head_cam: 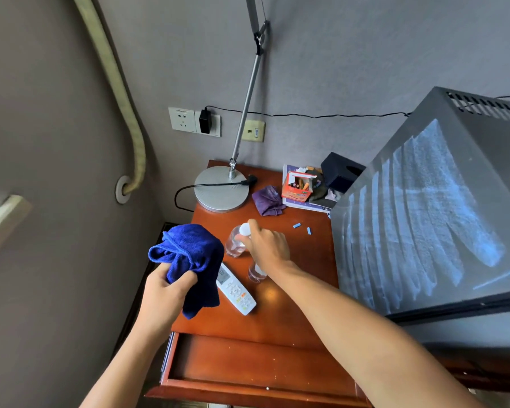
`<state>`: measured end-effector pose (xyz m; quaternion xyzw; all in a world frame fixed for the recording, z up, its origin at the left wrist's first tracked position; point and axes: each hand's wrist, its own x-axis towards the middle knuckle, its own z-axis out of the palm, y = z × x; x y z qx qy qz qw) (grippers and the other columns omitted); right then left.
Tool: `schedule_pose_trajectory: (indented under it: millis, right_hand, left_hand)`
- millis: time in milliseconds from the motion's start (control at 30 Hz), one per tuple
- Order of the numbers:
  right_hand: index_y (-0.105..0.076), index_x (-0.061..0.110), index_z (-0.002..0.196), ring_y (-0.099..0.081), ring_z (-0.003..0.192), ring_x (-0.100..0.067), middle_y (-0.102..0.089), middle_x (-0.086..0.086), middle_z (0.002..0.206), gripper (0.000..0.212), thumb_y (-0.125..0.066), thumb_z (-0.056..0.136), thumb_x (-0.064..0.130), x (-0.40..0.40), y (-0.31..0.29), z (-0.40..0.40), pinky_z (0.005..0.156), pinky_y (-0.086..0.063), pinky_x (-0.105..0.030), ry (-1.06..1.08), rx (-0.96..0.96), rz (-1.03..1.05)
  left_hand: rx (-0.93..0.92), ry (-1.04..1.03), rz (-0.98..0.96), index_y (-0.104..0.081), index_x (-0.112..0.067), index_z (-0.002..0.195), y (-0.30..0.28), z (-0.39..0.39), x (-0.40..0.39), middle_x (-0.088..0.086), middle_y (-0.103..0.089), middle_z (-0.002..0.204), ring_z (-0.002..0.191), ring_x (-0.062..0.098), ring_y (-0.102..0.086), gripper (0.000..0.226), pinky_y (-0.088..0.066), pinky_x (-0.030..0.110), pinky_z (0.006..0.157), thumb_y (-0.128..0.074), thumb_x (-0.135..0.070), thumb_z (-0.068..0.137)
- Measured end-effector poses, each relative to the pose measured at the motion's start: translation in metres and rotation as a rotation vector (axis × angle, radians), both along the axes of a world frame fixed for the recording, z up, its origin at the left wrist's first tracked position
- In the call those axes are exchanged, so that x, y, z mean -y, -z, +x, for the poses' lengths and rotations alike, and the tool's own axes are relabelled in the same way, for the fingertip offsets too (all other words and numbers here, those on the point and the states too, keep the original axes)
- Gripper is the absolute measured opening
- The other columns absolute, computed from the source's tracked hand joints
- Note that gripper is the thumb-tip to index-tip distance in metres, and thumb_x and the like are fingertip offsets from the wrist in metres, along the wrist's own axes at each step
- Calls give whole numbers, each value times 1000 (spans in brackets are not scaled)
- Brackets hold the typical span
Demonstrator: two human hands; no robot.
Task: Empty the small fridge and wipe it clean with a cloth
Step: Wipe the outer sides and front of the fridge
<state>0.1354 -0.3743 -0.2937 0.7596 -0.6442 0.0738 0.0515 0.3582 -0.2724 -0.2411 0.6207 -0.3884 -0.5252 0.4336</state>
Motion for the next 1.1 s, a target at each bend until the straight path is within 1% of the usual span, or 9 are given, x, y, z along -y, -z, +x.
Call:
schedule_pose_trajectory:
  millis: [133, 267, 667, 733, 800, 867, 933, 1033, 1100]
  right_hand:
    - [-58, 15, 94, -70, 57, -28, -70, -4, 64, 43, -65, 89, 57, 3, 9, 3, 46, -45, -28, -27, 22, -37]
    - [-54, 16, 107, -69, 86, -30, -72, -7, 94, 40, -60, 93, 53, 4, 9, 3, 63, -46, -34, -56, 108, -1]
    - [-21, 18, 155, -49, 124, -34, -53, -14, 137, 73, -55, 97, 48, -17, -28, -20, 98, -42, -45, -65, 201, 213]
    - [-32, 16, 153, -51, 124, -32, -53, -14, 138, 68, -58, 97, 42, -29, -52, -33, 102, -41, -46, -13, 367, 202]
    - [-49, 19, 144, -57, 120, -25, -59, -9, 132, 55, -62, 93, 34, -47, -83, -44, 104, -43, -46, 113, 721, 199]
    - [-55, 35, 138, -58, 120, -18, -62, 1, 131, 47, -58, 91, 35, -70, -116, -54, 109, -43, -46, 170, 1125, 305]
    - [-47, 55, 137, -52, 132, -11, -56, 15, 140, 48, -55, 90, 54, -96, -145, -68, 116, -37, -45, 162, 1321, 428]
    - [-39, 45, 148, -42, 138, 3, -47, 22, 149, 55, -56, 96, 50, -132, -178, -88, 119, -32, -35, 102, 1296, 332]
    - [-40, 42, 147, -46, 131, 8, -50, 26, 142, 53, -59, 98, 36, -151, -192, -97, 114, -37, -28, 148, 1108, 185]
  left_hand:
    - [15, -18, 1, -45, 5, 79, 1, 9, -2, 11, -47, 64, 61, 21, -40, 31, -33, 37, 59, -62, -19, 70]
    - [11, -35, 20, -50, 3, 81, 2, 7, -1, 13, -50, 64, 61, 21, -43, 29, -35, 36, 59, -62, -20, 70]
    - [-62, 16, -13, -54, 2, 82, -13, -37, 9, 11, -52, 67, 63, 24, -46, 29, -38, 41, 61, -64, -19, 67]
    - [-89, 59, -32, -53, 1, 81, -19, -54, 12, 14, -52, 65, 60, 28, -46, 29, -37, 43, 59, -65, -21, 67]
    - [-131, 102, -65, -54, 1, 80, -29, -77, 13, 14, -52, 65, 60, 27, -46, 26, -37, 42, 59, -65, -20, 68]
    - [-204, 127, -94, -53, 7, 83, -42, -102, 11, 14, -54, 68, 64, 24, -49, 32, -39, 40, 62, -64, -19, 68]
    - [-291, 182, -109, -54, 11, 88, -59, -127, 5, 18, -57, 70, 64, 28, -54, 35, -45, 42, 62, -63, -17, 69]
    - [-481, 331, -104, -58, 6, 94, -84, -162, -5, 19, -62, 70, 57, 32, -57, 33, -48, 37, 55, -62, -17, 71]
    - [-712, 455, 3, -67, -3, 110, -99, -182, -12, 18, -73, 95, 80, 36, -68, 44, -55, 42, 65, -70, -32, 76]
